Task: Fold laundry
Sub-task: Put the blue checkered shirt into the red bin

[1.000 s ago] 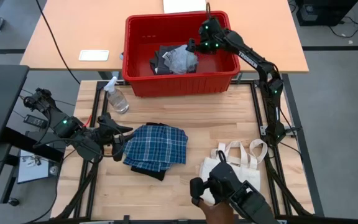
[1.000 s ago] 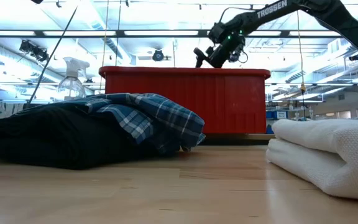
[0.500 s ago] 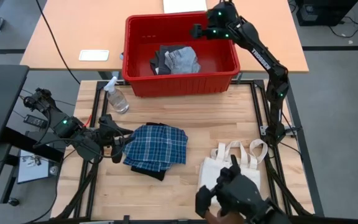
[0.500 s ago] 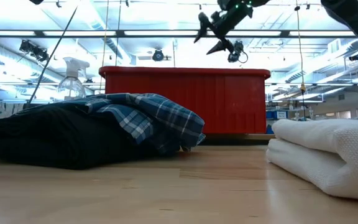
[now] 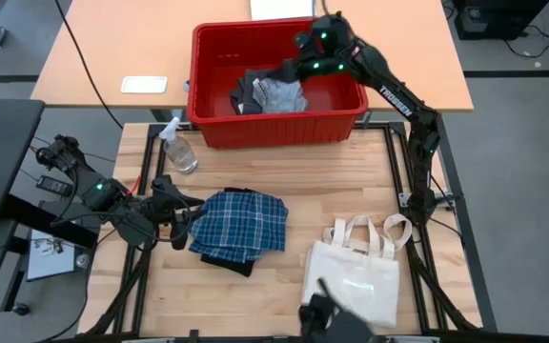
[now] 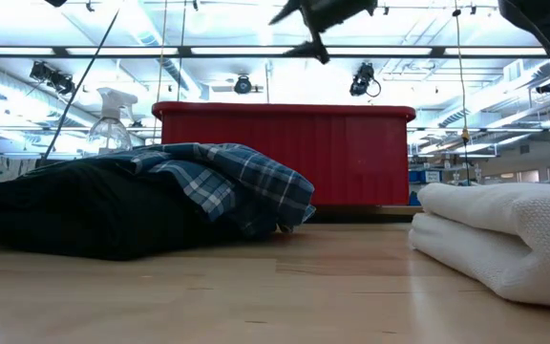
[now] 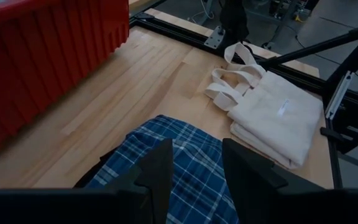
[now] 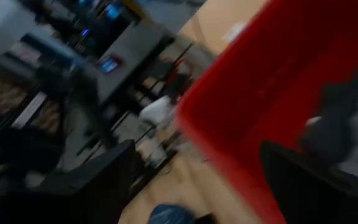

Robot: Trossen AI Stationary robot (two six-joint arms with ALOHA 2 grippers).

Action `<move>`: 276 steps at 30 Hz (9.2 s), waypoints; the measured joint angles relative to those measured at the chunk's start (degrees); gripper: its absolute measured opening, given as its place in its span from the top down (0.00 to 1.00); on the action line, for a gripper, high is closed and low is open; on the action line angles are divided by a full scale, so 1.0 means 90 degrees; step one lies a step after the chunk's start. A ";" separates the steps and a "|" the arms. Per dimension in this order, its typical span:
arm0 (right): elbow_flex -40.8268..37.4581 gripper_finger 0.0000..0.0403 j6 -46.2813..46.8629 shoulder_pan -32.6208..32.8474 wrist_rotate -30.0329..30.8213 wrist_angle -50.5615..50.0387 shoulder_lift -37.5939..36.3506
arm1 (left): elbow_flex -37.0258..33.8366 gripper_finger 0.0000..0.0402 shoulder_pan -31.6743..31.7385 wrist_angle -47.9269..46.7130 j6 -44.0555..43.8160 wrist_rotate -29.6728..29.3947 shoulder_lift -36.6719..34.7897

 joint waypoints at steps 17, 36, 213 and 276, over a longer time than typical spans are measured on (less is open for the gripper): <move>-0.0010 0.14 0.0110 0.1518 -0.0095 -0.0750 0.0000 | 0.0000 0.64 0.0000 -0.0068 -0.0005 -0.0002 0.0000; -0.0210 0.14 -0.0867 0.2829 0.0774 -0.2073 -0.0016 | 0.0000 0.64 0.0000 -0.0306 -0.0007 -0.0071 0.0007; -0.5450 0.88 0.4179 0.0091 -0.1106 0.7643 -0.1433 | -0.5032 0.92 0.3223 0.6981 0.0133 0.3295 -0.2001; -0.2664 0.33 0.1457 -0.1619 0.1650 0.3577 0.0196 | -0.5034 0.92 0.3220 0.5367 -0.0636 0.2934 -0.2001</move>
